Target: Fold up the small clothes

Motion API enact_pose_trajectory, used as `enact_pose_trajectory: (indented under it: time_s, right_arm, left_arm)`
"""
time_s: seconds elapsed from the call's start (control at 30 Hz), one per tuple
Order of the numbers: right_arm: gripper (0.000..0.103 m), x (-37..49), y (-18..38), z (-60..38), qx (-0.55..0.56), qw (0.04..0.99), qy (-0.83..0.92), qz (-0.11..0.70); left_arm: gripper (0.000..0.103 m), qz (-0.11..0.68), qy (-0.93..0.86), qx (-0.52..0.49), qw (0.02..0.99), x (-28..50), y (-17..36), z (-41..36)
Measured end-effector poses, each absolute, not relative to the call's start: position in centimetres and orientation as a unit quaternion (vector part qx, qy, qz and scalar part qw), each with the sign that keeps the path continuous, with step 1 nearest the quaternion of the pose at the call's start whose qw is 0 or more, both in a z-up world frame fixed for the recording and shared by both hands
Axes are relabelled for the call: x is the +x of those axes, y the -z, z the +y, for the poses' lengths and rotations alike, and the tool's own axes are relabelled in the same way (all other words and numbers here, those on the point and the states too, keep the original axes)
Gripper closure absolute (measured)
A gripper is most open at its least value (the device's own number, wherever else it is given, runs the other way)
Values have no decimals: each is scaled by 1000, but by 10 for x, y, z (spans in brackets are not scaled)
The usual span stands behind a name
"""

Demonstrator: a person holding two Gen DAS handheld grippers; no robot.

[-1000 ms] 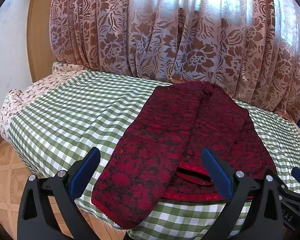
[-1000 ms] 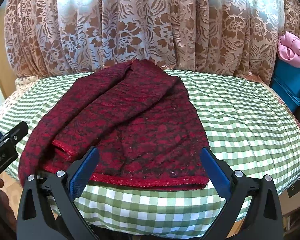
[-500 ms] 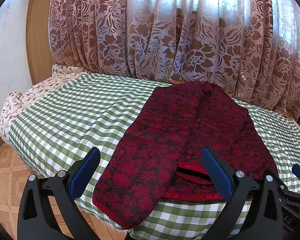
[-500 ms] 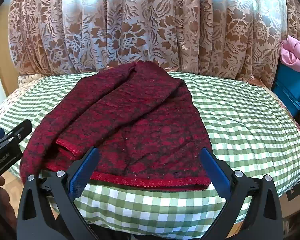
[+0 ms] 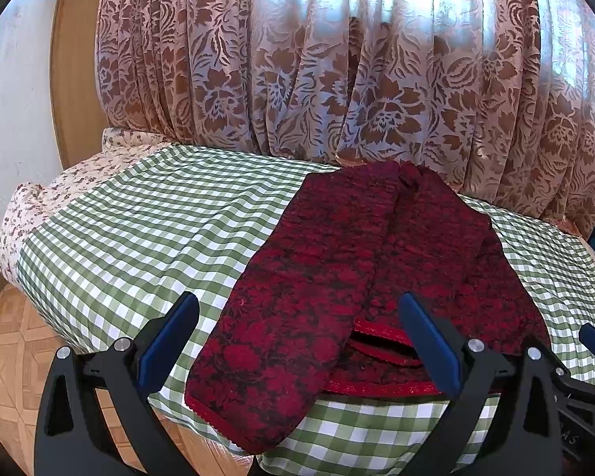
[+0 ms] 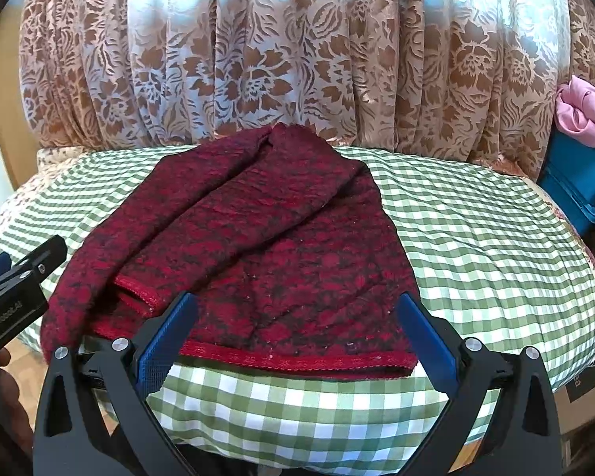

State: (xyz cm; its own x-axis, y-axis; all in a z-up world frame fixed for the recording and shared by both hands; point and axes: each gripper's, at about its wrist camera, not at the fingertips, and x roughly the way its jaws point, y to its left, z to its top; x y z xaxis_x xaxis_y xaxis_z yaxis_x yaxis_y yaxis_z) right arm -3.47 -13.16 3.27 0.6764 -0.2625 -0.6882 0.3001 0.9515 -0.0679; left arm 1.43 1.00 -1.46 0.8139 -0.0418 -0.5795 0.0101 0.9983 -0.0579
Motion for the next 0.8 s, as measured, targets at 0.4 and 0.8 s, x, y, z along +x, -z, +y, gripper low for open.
enact_pose_trajectory:
  time_s: [0.4,0.8]
  right_arm:
    - [3,-22,-25,-138,41,910,123,393]
    - [29,41,-5,-181,231,867,-47,440]
  left_arm:
    - [2,326,26,-26,945,27,25,17]
    - [3,369,73,15,926,29,46,53]
